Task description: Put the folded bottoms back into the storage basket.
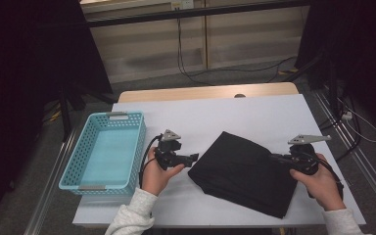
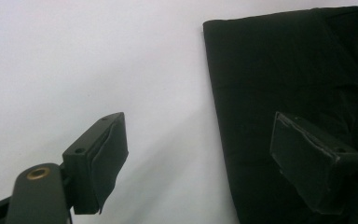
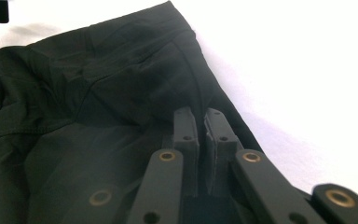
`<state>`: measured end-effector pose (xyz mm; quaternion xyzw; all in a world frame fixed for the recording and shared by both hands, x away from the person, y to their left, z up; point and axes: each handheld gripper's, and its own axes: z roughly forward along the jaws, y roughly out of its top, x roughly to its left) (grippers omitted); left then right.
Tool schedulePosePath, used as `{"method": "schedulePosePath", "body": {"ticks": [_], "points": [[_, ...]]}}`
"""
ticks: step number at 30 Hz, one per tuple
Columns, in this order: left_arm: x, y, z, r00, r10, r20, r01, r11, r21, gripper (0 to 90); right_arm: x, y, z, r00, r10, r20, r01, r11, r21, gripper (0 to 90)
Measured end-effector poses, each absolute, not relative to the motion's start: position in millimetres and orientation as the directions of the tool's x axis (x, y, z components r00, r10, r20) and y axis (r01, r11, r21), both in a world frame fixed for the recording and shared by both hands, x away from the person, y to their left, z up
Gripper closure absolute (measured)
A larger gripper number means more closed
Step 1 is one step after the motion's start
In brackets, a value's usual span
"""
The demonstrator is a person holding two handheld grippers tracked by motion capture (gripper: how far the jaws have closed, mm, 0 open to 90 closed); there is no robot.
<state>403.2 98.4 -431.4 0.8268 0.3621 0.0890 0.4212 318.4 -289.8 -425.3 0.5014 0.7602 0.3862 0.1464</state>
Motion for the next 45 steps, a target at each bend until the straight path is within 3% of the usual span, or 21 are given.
{"method": "schedulePosePath", "body": {"ticks": [45], "points": [[401.9,97.0,-430.8,0.728,0.666,-0.16,0.525,-0.393,0.755,18.4,309.5,-302.5,-422.7,-0.441,0.883,0.159,0.649,0.191,0.736,85.0]]}}
